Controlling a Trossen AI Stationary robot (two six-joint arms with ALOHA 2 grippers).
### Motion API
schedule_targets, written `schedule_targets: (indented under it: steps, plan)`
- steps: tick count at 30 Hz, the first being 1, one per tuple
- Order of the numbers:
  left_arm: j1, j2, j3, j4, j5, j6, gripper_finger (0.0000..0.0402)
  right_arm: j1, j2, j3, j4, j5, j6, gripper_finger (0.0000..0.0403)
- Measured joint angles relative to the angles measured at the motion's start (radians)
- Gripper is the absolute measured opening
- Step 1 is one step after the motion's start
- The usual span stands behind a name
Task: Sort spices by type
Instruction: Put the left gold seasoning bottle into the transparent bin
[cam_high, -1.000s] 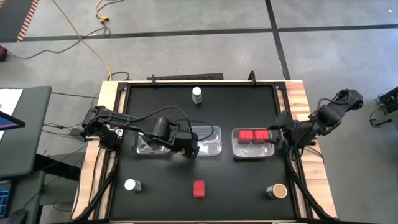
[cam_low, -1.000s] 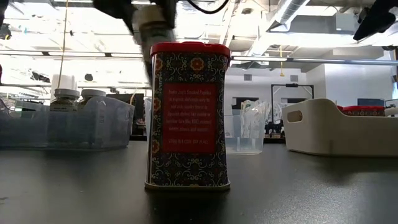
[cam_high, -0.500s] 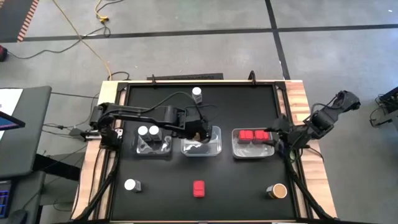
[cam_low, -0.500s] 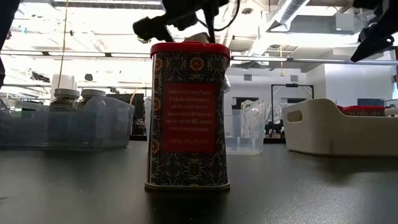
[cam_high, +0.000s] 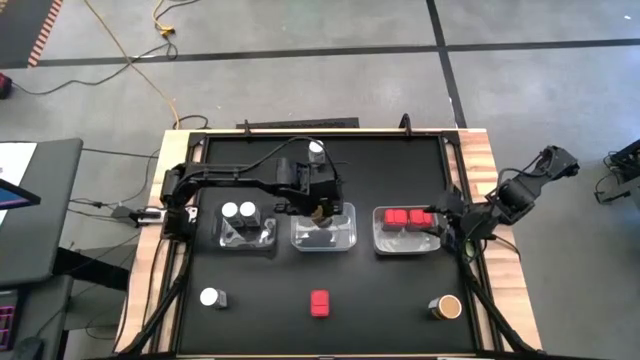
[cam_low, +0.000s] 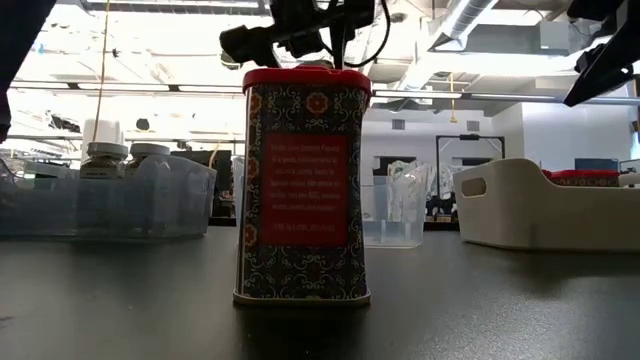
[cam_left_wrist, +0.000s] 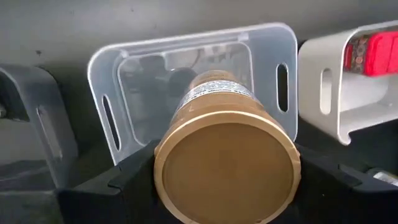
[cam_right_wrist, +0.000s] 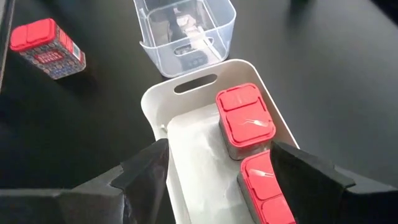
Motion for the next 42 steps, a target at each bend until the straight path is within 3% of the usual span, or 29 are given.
schedule_targets:
  steps: [27,42]
  plan:
    - [0.043,0.166,0.0,-0.071,0.061,0.148,0.0278,-0.006,0.08,0.0,0.079,-0.004,0.038,0.0305]
    - [0.063,0.163,-0.025,-0.072,0.062,0.206,0.0278,-0.006,0.085,0.0,0.069,-0.013,0.022,0.0305]
